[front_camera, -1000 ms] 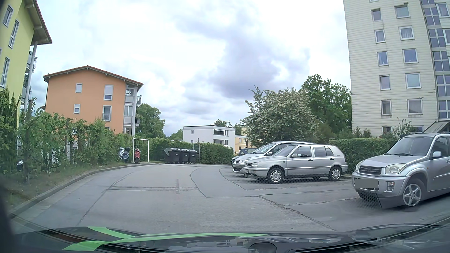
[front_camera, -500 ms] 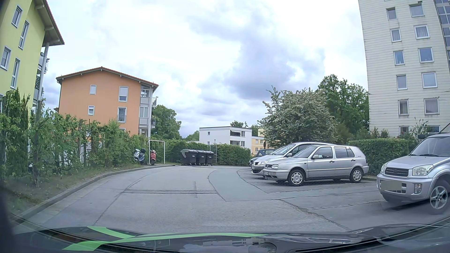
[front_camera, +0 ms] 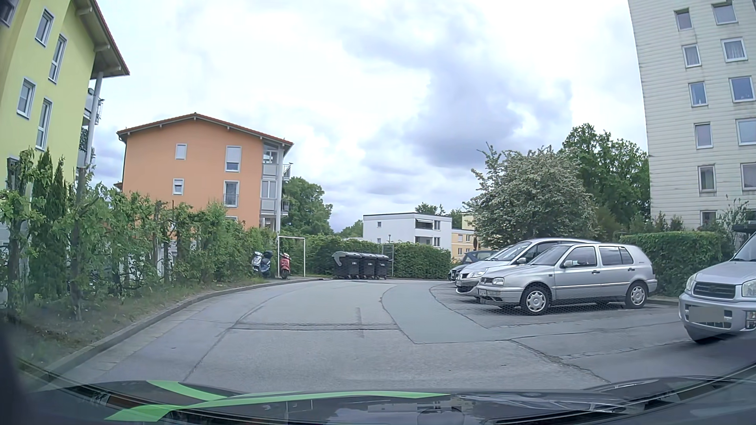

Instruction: Follow the waypoints while adhering to traffic rules and regulations

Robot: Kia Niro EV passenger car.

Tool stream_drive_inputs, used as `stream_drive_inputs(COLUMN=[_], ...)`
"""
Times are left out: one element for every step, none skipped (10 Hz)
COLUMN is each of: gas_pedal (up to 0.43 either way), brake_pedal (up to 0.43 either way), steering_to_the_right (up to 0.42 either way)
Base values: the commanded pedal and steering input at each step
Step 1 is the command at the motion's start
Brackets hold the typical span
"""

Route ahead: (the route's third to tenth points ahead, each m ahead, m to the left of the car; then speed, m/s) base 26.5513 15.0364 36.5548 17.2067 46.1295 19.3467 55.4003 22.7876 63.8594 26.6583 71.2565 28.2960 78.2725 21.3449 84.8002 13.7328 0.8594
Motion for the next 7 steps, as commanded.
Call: stream_drive_inputs(gas_pedal=[0.008,0.008,0.008,0.008,0.008,0.008,0.008], brake_pedal=[0.0,0.0,0.0,0.0,0.0,0.0,0.0], steering_to_the_right=[-0.58,-0.57,-0.555,-0.541,-0.53,-0.512,-0.49])
